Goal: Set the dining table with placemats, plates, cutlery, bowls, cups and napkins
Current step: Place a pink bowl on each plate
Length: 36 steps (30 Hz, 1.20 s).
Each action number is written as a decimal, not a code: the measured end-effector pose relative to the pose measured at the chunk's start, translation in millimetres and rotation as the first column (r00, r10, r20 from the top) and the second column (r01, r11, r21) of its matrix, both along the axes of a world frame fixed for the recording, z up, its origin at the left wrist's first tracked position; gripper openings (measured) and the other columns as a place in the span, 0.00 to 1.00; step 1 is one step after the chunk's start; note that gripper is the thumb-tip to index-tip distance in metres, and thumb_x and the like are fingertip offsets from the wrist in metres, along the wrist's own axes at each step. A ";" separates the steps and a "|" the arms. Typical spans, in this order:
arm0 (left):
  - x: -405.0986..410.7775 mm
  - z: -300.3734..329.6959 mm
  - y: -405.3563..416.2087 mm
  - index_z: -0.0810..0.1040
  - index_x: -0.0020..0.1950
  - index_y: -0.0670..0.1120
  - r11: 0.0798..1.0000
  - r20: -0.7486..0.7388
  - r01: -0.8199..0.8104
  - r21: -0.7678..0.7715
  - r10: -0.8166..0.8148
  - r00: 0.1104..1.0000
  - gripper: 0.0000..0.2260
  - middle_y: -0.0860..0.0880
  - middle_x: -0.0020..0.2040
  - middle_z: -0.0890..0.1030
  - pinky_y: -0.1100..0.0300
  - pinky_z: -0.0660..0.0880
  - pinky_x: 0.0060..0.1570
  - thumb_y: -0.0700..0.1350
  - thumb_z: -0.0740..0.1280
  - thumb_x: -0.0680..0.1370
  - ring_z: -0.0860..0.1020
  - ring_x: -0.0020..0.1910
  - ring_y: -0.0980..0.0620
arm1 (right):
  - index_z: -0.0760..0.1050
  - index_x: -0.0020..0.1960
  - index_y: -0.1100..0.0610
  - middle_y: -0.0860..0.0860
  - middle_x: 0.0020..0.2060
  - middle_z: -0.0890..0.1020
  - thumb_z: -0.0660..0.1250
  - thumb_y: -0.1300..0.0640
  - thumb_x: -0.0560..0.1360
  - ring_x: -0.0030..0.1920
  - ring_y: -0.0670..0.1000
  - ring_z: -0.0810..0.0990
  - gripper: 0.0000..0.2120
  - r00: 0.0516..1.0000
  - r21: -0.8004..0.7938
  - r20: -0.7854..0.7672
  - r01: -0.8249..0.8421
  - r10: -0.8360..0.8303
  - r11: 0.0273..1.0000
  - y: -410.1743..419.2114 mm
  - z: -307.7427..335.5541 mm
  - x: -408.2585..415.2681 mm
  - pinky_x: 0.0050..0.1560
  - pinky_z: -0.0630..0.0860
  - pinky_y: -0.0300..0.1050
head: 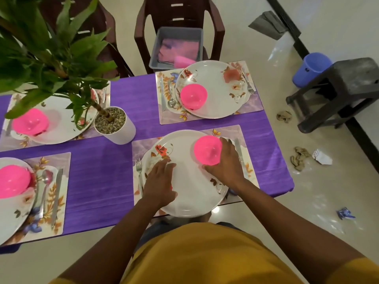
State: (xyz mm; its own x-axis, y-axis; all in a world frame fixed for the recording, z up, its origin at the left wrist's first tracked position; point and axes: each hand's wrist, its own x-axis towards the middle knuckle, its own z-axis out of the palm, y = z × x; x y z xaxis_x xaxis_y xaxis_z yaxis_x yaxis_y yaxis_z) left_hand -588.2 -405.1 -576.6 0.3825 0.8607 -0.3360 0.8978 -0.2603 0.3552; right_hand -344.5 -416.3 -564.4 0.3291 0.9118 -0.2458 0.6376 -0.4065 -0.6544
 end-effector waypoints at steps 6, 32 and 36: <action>-0.1 -2.2 -1.1 0.66 0.76 0.50 1.000 0.013 -0.017 0.018 0.017 1.000 0.44 0.46 0.79 0.67 0.36 0.67 0.73 0.53 0.83 0.64 0.65 0.77 0.41 | 0.56 0.78 0.48 0.52 0.74 0.66 0.84 0.40 0.58 0.72 0.56 0.69 0.57 1.000 -0.022 -0.005 -0.015 0.015 1.000 0.3 -0.3 1.3 0.64 0.78 0.60; 75.4 81.7 3.0 0.82 0.67 0.54 0.978 0.475 0.206 0.039 -0.199 0.857 0.16 0.58 0.61 0.84 0.54 0.81 0.59 0.53 0.69 0.79 0.81 0.55 0.59 | 0.74 0.70 0.47 0.43 0.58 0.80 0.75 0.50 0.77 0.55 0.42 0.79 0.23 0.918 0.004 -0.299 0.274 -0.261 0.962 -97.3 65.4 28.8 0.49 0.81 0.39; 122.4 77.4 -4.4 0.83 0.65 0.54 0.962 0.465 0.272 -0.001 -0.241 0.852 0.14 0.59 0.60 0.84 0.57 0.80 0.59 0.45 0.71 0.80 0.81 0.55 0.60 | 0.77 0.65 0.47 0.40 0.52 0.81 0.75 0.52 0.77 0.52 0.40 0.80 0.17 0.895 0.019 -0.326 0.328 -0.305 0.944 -114.3 64.1 71.1 0.49 0.78 0.35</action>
